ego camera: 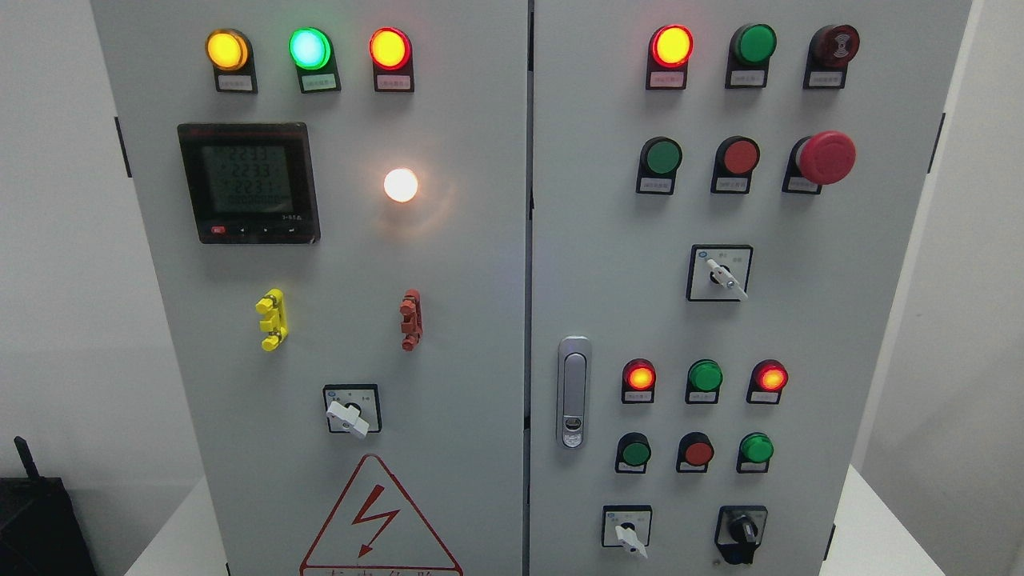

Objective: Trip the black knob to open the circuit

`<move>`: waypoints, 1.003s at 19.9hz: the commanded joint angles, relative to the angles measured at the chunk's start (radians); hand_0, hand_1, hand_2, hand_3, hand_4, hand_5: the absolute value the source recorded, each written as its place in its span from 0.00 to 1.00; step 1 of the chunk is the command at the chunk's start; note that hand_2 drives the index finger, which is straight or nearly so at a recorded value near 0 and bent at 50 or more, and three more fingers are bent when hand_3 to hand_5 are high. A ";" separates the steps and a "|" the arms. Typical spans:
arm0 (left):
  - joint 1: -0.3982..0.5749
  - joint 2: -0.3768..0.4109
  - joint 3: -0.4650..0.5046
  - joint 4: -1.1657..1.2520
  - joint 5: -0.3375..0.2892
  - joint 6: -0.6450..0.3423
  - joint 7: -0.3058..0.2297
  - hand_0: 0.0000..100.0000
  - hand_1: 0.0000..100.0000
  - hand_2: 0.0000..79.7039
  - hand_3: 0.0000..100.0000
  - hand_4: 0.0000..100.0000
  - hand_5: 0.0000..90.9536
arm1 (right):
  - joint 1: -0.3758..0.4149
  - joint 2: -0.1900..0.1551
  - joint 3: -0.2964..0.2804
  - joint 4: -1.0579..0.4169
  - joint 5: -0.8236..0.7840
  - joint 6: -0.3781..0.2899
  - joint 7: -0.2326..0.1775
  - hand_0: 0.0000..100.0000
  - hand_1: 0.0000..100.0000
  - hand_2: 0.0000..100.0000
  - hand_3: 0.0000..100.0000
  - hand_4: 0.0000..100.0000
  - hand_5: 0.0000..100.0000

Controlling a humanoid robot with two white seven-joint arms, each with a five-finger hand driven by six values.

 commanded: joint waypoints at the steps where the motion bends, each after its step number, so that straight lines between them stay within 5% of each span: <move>1: 0.000 0.000 0.000 -0.025 0.000 -0.001 0.000 0.12 0.39 0.00 0.00 0.00 0.00 | 0.075 -0.025 0.009 -0.280 0.006 -0.005 -0.020 0.00 0.09 0.00 0.17 0.08 0.00; 13: 0.000 0.000 0.000 -0.025 0.000 -0.001 0.000 0.12 0.39 0.00 0.00 0.00 0.00 | 0.129 -0.087 0.015 -0.755 -0.009 -0.007 -0.106 0.00 0.07 0.00 0.15 0.06 0.00; 20: 0.000 0.000 0.000 -0.025 0.000 0.001 0.000 0.12 0.39 0.00 0.00 0.00 0.00 | 0.153 -0.106 0.020 -1.030 -0.159 -0.004 -0.147 0.00 0.06 0.00 0.16 0.06 0.00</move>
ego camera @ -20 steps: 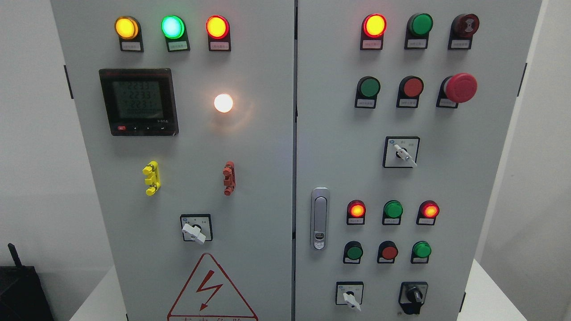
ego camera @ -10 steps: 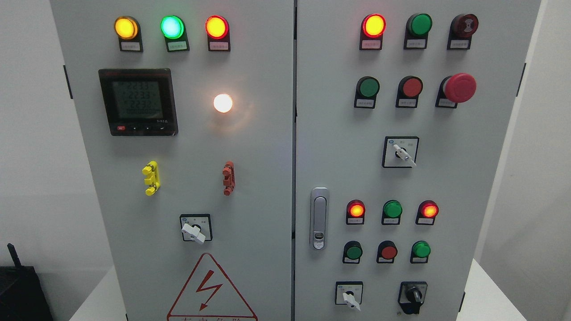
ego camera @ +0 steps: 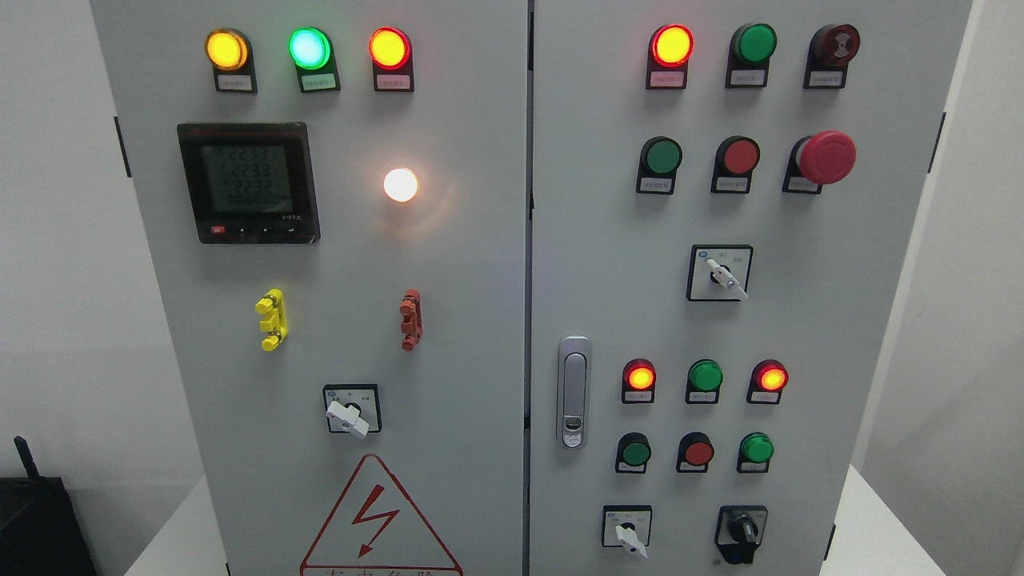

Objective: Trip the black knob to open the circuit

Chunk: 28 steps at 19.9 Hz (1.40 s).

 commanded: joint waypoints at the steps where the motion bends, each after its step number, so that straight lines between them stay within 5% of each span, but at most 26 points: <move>1: 0.000 0.000 0.000 -0.025 0.000 -0.001 0.000 0.12 0.39 0.00 0.00 0.00 0.00 | 0.029 -0.044 0.021 -0.468 -0.091 0.000 -0.024 0.00 0.06 0.00 0.18 0.08 0.00; 8: 0.000 0.000 0.000 -0.025 0.000 -0.001 0.000 0.12 0.39 0.00 0.00 0.00 0.00 | 0.049 -0.069 0.008 -0.759 -0.116 0.003 -0.082 0.00 0.05 0.00 0.36 0.29 0.03; 18: 0.000 0.000 0.000 -0.025 0.000 -0.001 0.000 0.12 0.39 0.00 0.00 0.00 0.00 | 0.035 -0.095 -0.031 -0.888 -0.206 -0.055 -0.142 0.00 0.02 0.00 0.76 0.63 0.42; 28: 0.000 0.000 0.000 -0.025 0.000 -0.001 0.000 0.12 0.39 0.00 0.00 0.00 0.00 | -0.048 -0.086 -0.063 -0.955 -0.205 -0.037 -0.140 0.00 0.02 0.00 0.85 0.75 0.60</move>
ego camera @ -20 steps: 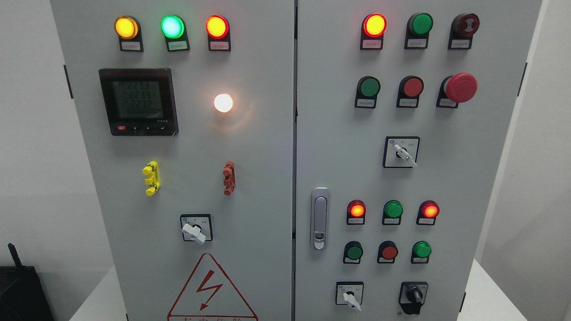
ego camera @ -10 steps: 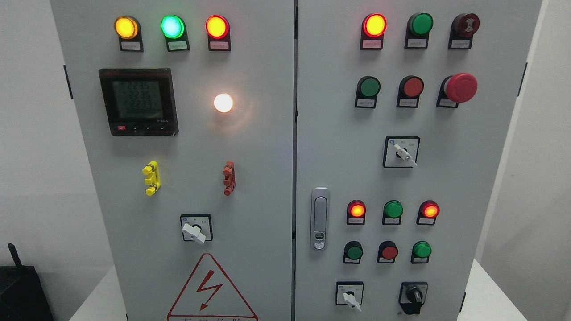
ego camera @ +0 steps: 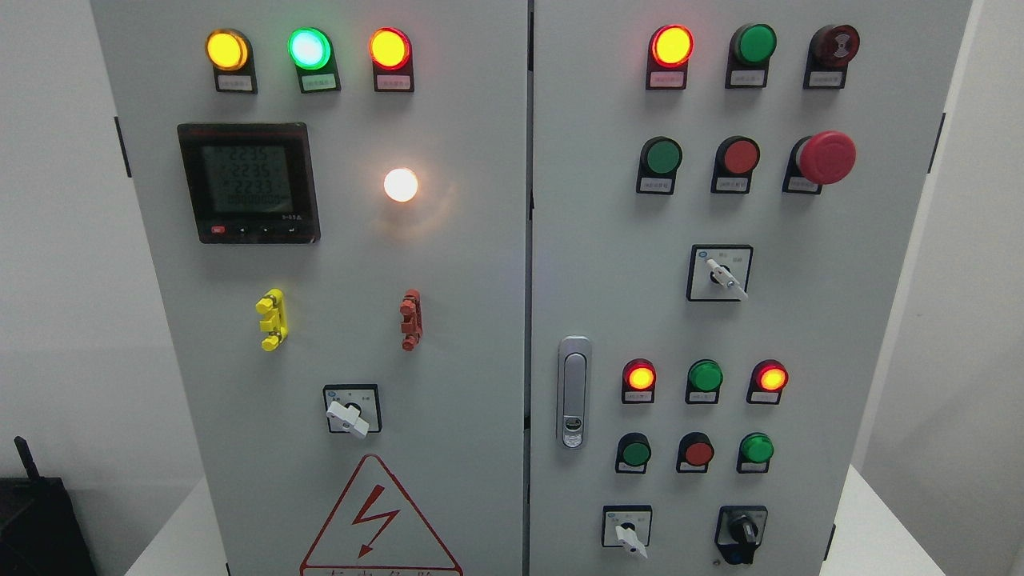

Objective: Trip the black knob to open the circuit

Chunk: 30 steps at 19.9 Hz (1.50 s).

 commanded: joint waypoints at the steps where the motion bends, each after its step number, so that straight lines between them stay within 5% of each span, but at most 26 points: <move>1: 0.000 0.000 0.000 -0.025 0.000 -0.003 0.000 0.12 0.39 0.00 0.00 0.00 0.00 | -0.061 -0.005 -0.041 -0.148 -0.006 0.018 0.001 0.00 0.02 0.00 0.86 0.76 0.62; 11: 0.000 0.000 0.000 -0.025 0.001 -0.003 0.000 0.12 0.39 0.00 0.00 0.00 0.00 | -0.138 0.012 -0.041 -0.174 0.006 0.046 -0.002 0.00 0.01 0.00 1.00 0.93 0.91; 30: 0.000 0.000 0.000 -0.025 0.000 -0.002 0.000 0.12 0.39 0.00 0.00 0.00 0.00 | -0.176 0.058 -0.006 -0.210 0.060 0.062 -0.008 0.00 0.00 0.00 1.00 0.99 0.97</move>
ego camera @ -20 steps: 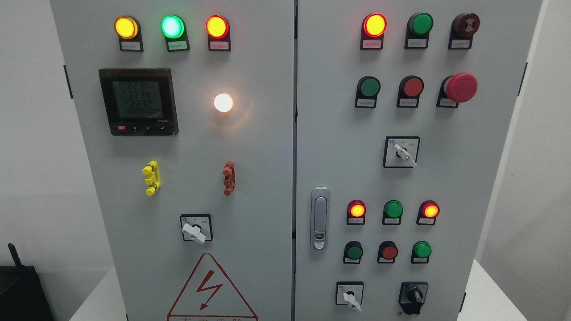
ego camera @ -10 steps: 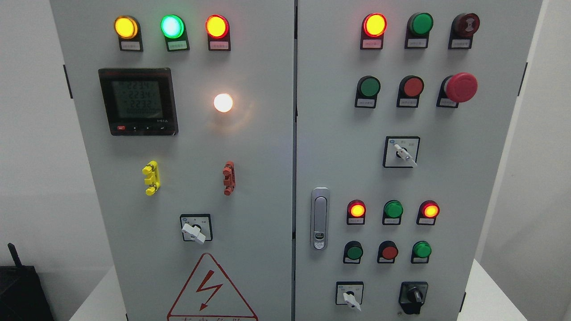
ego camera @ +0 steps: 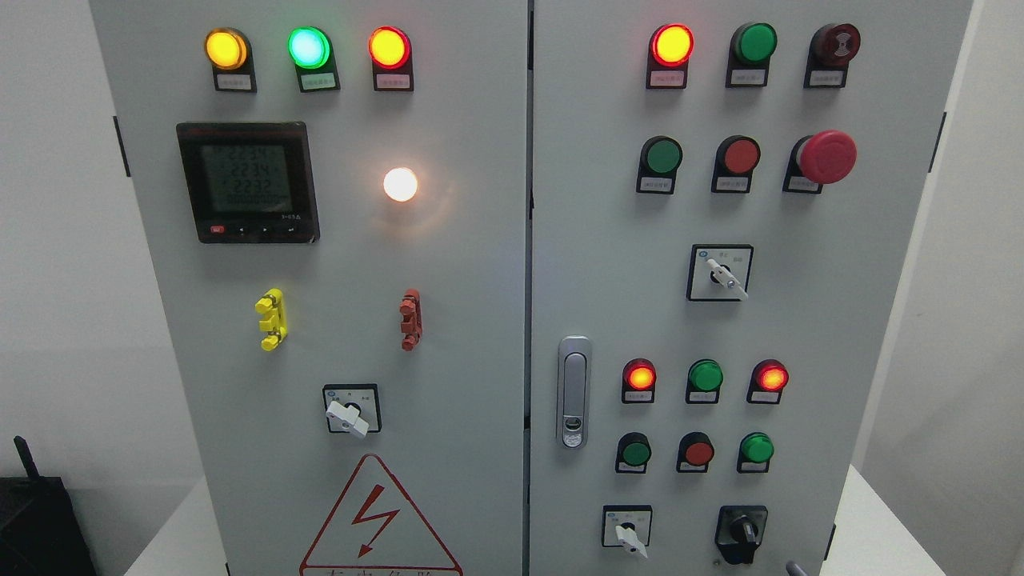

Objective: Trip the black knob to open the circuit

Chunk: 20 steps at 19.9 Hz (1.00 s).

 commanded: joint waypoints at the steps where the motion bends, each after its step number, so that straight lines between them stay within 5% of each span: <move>1: 0.000 0.000 0.000 -0.025 0.000 -0.001 0.000 0.12 0.39 0.00 0.00 0.00 0.00 | -0.013 0.002 0.011 -0.022 0.010 0.012 0.002 0.00 0.00 0.00 1.00 0.99 0.97; 20: 0.000 0.000 0.001 -0.025 0.000 -0.001 0.000 0.12 0.39 0.00 0.00 0.00 0.00 | -0.023 0.001 0.016 0.013 0.010 0.017 0.005 0.00 0.00 0.01 1.00 0.99 0.97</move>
